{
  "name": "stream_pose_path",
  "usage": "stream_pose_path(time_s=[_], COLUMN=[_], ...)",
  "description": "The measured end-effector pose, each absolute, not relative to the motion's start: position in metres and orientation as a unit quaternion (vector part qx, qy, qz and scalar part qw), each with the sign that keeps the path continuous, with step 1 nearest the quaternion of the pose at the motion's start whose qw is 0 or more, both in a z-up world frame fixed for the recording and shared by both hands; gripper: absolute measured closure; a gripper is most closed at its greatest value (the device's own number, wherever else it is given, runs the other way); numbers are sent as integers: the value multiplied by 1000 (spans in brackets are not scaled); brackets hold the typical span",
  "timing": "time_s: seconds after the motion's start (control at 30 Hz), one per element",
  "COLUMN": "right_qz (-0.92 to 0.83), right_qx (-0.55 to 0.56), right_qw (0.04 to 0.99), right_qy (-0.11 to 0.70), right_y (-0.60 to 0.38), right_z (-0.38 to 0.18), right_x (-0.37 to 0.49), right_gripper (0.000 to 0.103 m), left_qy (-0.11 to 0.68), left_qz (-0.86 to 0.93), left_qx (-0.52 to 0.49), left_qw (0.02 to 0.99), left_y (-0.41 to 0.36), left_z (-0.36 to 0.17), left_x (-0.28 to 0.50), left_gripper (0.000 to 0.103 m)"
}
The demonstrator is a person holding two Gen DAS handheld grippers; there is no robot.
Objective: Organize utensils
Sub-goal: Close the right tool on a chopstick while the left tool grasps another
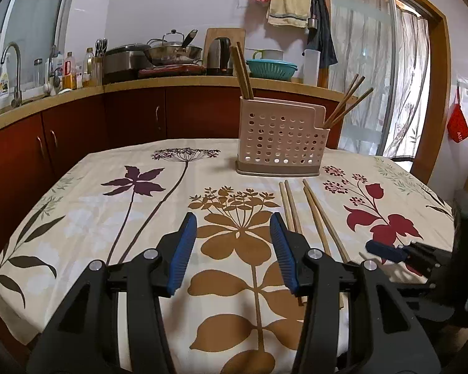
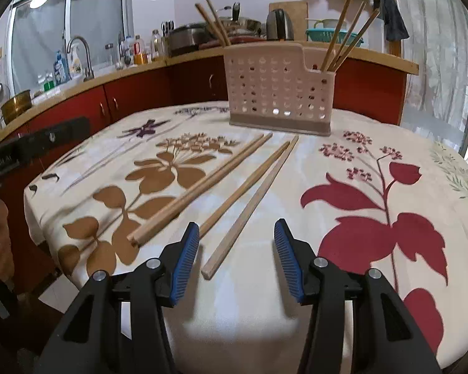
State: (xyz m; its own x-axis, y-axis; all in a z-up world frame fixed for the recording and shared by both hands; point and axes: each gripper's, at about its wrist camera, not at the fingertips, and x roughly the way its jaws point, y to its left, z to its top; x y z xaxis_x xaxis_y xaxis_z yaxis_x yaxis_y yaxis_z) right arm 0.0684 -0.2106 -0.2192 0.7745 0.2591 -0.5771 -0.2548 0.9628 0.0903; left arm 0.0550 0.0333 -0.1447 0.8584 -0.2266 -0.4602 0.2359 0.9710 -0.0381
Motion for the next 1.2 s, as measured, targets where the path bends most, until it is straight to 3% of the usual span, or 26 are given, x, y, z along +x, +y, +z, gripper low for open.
stream_pose_path(time_s=[0.23, 0.5, 0.77, 1.2], right_qz=[125, 109, 81, 77], right_qx=[-3, 12, 23, 31], right_qw=[940, 941, 943, 945], right_qy=[319, 321, 321, 317], right_y=[-213, -232, -259, -280], right_z=[-226, -226, -226, -226], right_x=[69, 72, 73, 73], right_gripper=[58, 90, 96, 96], left_qy=[248, 266, 286, 326], left_qz=[-130, -149, -163, -166], left_qx=[7, 11, 10, 25], left_qw=[960, 952, 944, 930], left_y=[27, 12, -2, -18], left_z=[-152, -164, -177, -203], left_x=[56, 56, 59, 73], left_gripper=[55, 55, 55, 55])
